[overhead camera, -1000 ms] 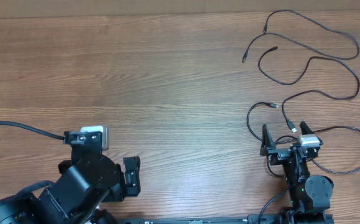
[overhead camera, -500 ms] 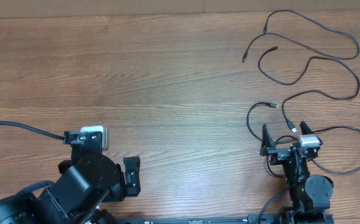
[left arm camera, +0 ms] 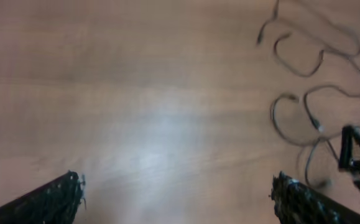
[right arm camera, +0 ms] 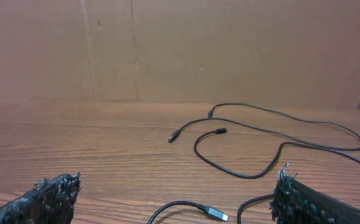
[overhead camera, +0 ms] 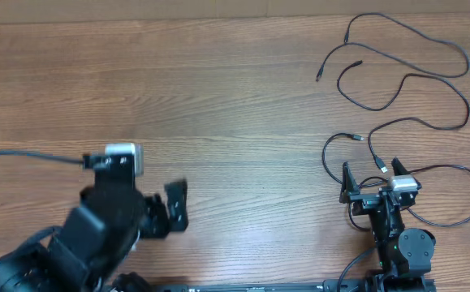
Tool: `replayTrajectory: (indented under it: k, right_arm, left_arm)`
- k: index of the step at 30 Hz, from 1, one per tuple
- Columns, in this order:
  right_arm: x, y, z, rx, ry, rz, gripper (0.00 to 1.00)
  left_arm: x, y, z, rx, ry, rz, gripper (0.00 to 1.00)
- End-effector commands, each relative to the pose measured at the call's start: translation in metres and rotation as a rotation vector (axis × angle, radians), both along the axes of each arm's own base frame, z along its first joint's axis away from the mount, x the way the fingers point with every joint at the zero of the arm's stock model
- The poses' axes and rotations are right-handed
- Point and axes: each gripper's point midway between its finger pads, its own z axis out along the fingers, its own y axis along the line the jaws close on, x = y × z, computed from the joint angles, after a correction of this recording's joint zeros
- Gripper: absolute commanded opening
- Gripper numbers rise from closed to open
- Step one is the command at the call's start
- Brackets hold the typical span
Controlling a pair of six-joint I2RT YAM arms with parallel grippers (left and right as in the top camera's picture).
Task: Untangle cables
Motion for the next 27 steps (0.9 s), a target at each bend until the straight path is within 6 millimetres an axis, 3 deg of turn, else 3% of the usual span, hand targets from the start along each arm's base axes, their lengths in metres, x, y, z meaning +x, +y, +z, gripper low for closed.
replayTrajectory:
  k: [1,7,22,27]
  right_arm:
    - [0.000,0.000,-0.001,-0.004,-0.005,-0.002,1.00]
    - [0.000,0.000,-0.001,-0.004,-0.005,-0.002,1.00]
    - [0.000,0.000,-0.001,-0.004,-0.005,-0.002,1.00]
    - [0.000,0.000,-0.001,-0.004,-0.005,-0.002,1.00]
  left_arm:
    - [0.012,-0.015,-0.008,0.116,-0.083,-0.277,0.99]
    - [0.030,-0.002,-0.021,0.112,-0.222,-0.273,0.99]
    - [0.035,0.047,-0.095,0.248,-0.446,-0.129,0.99]
    - [0.035,0.055,-0.107,0.252,-0.505,-0.087,1.00]
